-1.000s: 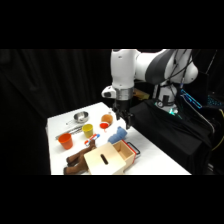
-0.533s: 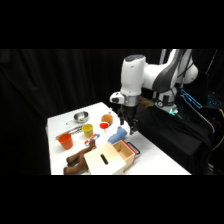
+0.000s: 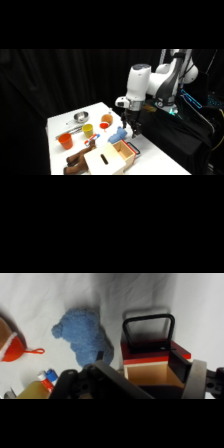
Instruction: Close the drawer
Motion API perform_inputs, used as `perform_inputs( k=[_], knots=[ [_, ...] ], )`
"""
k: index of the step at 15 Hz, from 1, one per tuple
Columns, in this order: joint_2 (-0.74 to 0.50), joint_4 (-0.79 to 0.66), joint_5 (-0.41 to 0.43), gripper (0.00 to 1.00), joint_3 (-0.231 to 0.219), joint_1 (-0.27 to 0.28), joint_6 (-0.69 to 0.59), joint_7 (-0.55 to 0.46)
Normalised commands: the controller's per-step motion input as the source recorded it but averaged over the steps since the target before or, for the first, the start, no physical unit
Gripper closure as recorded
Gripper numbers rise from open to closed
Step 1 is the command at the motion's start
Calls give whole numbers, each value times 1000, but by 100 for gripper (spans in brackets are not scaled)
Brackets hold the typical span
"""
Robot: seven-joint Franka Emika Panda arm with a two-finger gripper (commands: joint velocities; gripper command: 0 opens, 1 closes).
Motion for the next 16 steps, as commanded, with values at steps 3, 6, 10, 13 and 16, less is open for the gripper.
perform_inputs(
  k=[3,6,10,13,16],
  knots=[
    [132,-60,-279,0,-74,79,366,307],
    [222,57,-541,0,-164,84,336,522],
    [208,117,-462,0,-239,154,245,458],
    [146,82,-316,0,-211,184,205,362],
    [125,58,-270,0,-207,194,210,321]
  ],
)
